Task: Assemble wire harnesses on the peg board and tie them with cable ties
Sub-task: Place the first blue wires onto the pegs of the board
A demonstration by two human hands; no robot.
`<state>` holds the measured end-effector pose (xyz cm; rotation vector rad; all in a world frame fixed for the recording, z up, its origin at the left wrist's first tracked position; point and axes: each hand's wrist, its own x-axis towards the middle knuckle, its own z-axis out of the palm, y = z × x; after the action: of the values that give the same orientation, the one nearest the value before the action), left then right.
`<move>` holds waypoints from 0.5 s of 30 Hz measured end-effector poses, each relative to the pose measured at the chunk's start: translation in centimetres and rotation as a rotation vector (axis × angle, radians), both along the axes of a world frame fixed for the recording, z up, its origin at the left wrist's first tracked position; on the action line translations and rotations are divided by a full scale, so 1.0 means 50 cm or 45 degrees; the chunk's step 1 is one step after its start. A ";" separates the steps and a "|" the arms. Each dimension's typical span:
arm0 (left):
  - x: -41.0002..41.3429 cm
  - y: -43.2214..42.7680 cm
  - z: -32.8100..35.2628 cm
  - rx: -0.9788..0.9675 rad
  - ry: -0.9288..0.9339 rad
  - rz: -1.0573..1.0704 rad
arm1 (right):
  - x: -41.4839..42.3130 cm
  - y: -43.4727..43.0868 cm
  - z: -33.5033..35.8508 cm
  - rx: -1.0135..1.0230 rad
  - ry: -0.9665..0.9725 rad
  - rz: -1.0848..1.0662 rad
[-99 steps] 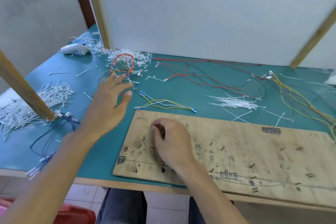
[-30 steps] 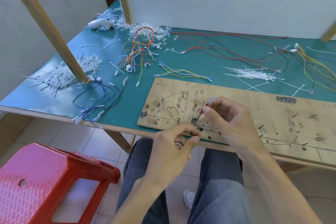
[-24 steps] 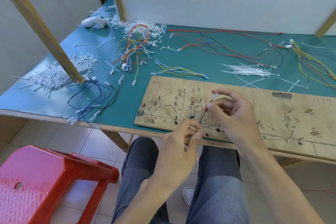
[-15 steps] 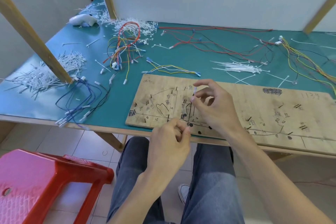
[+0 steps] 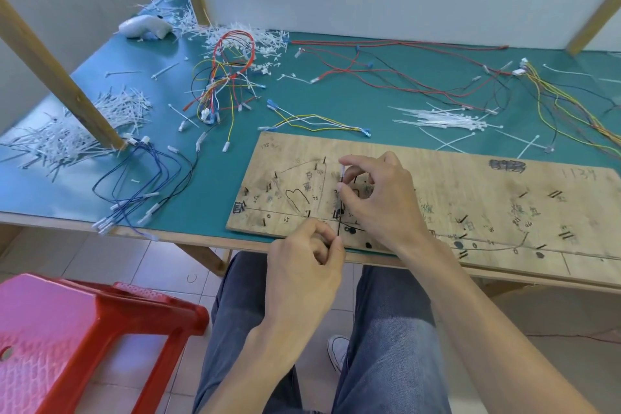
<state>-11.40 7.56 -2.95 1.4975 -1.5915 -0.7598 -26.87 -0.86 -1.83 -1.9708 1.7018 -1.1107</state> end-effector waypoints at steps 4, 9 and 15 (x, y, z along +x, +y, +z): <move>0.008 0.007 -0.008 0.080 0.067 -0.031 | 0.000 0.000 -0.010 -0.007 0.161 0.012; 0.031 0.009 -0.007 0.159 0.100 -0.068 | -0.001 0.008 -0.013 -0.010 0.318 0.041; 0.053 0.014 -0.007 0.152 0.068 -0.144 | -0.005 0.016 -0.011 0.018 0.161 0.046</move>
<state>-8.76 8.25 -3.29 1.4673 -1.6258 -0.9660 -27.11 -0.05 -2.40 -2.0953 1.7233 -0.9780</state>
